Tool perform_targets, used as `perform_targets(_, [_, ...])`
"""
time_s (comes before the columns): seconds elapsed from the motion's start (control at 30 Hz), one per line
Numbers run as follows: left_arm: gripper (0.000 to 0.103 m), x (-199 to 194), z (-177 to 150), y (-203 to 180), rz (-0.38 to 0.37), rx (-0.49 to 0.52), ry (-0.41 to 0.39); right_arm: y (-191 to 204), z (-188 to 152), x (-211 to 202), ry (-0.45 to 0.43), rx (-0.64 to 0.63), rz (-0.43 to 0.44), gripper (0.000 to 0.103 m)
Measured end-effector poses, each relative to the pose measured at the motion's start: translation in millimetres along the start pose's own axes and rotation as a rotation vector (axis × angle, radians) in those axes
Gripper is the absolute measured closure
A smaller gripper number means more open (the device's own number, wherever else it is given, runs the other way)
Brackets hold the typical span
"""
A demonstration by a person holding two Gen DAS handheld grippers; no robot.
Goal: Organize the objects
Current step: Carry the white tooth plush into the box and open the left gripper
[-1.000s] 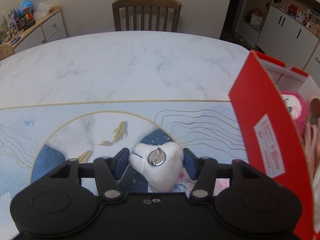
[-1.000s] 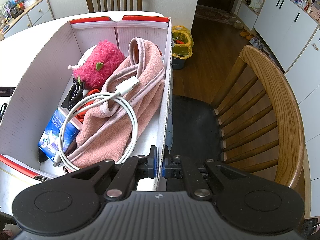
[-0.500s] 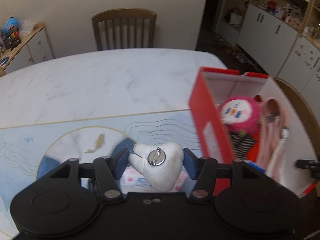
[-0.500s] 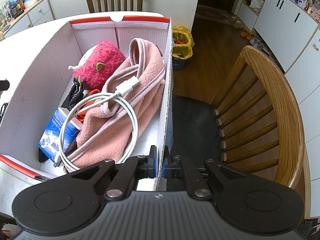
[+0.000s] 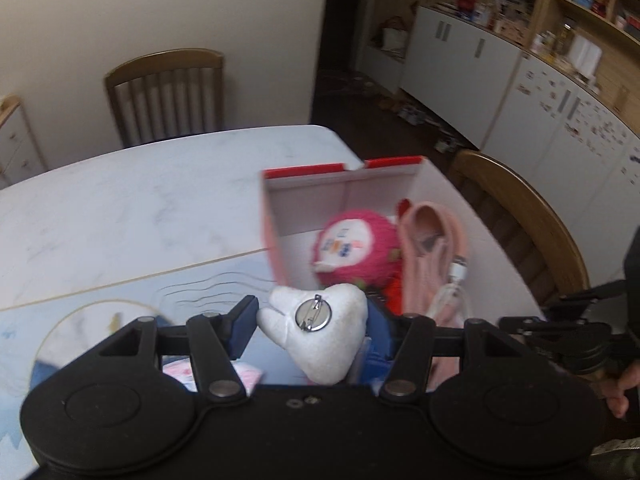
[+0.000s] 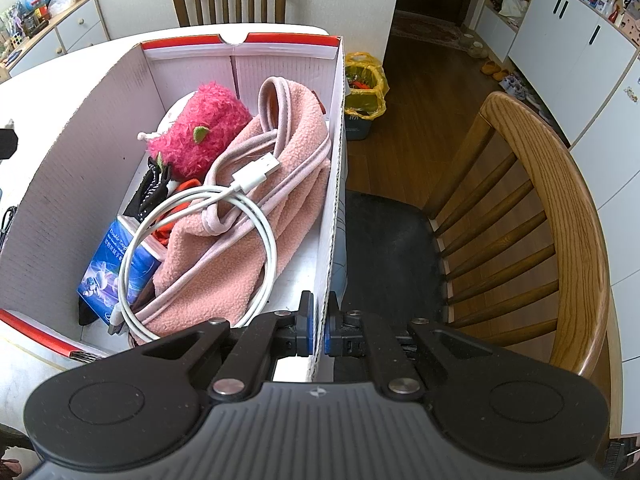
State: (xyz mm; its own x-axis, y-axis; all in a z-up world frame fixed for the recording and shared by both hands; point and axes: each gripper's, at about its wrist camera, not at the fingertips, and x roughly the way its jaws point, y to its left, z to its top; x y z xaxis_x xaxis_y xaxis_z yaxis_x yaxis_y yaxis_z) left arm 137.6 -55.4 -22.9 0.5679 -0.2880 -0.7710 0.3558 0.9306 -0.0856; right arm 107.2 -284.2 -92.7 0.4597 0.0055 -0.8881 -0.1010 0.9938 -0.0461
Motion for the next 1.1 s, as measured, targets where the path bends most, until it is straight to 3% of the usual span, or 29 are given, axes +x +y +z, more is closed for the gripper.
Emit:
perform_targets(0.23, [0.047, 20, 4, -36, -0.029, 0.092, 0.006, 0, 1, 0, 0.0, 0.005, 0.002, 0.099])
perform_targets(0.47, [0.047, 46, 12, -44, -0.019, 0.101, 0.028, 1, 3, -1, -0.002, 0.01, 0.003, 0.098])
perform_targets(0.7, [0.047, 78, 12, -45, -0.002, 0.104, 0.104, 1, 3, 0, -0.002, 0.011, 0.004, 0.098])
perform_targets(1.1, [0.047, 109, 10, -59, 0.001, 0.164, 0.142, 1, 3, -1, -0.002, 0.011, 0.001, 0.098])
